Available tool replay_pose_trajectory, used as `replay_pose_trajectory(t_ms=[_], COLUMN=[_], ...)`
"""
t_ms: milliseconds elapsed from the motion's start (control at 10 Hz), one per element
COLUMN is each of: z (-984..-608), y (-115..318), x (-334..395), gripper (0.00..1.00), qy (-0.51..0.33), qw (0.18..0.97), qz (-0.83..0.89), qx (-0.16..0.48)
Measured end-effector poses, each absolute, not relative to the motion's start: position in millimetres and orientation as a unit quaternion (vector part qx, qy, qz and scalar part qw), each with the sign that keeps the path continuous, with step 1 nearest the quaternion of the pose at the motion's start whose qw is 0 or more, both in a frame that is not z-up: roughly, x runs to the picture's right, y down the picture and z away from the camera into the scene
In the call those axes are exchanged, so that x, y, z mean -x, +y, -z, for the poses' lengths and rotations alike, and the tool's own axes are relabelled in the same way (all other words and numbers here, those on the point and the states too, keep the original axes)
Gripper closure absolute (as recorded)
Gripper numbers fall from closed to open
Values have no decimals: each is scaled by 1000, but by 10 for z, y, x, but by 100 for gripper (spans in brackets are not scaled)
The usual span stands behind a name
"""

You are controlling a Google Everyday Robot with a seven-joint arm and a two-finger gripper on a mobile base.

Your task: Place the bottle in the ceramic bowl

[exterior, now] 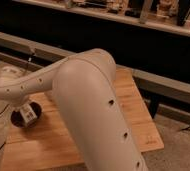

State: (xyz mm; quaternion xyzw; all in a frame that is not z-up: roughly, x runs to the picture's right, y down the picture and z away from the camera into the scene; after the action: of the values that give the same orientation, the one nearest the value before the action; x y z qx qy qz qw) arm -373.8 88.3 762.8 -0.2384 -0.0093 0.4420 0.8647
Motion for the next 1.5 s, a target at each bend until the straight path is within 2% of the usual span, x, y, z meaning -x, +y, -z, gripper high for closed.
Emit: replay_pose_trajectory(t_ms=[200, 400, 800, 900, 1000, 1100, 1200, 1500], z=[-7618, -7599, -7553, -7544, -7528, -7516, -7508, -7483], y=[925, 938, 887, 878, 861, 855, 853, 851], x=[3742, 3733, 3686, 3678, 3660, 3651, 3641, 3626], gripper=[100, 94, 52, 45, 32, 25, 20, 20], qy=[0, 7, 16, 16, 17, 17, 17, 17], qw=[868, 871, 869, 868, 868, 867, 867, 866], qz=[-435, -432, -439, -441, -443, -444, -445, -447], qx=[238, 236, 228, 227, 225, 224, 223, 222])
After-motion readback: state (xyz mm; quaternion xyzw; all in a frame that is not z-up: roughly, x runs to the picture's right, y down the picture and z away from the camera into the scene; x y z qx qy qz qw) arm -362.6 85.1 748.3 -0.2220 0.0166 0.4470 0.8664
